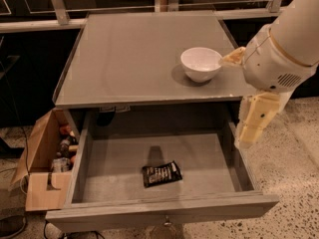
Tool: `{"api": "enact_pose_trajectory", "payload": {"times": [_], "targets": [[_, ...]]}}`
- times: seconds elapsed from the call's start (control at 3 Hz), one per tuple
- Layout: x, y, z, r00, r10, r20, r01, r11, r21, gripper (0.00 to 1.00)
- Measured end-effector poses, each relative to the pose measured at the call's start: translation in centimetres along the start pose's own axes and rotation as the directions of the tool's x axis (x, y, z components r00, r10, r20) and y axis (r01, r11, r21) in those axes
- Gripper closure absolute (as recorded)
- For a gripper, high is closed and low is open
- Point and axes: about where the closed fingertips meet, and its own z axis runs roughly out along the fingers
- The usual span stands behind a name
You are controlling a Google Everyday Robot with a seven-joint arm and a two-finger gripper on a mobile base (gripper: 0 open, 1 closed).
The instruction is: Pick rxbar chocolate from top drawer and place on counter
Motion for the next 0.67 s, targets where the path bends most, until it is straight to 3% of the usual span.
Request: {"api": "enact_pose_trajectory", "payload": {"times": [0.67], "targets": [[-0.55,0.29,0.22,1.0,-0.029,0.003,0.029,0.9996,-0.009,0.0]]}}
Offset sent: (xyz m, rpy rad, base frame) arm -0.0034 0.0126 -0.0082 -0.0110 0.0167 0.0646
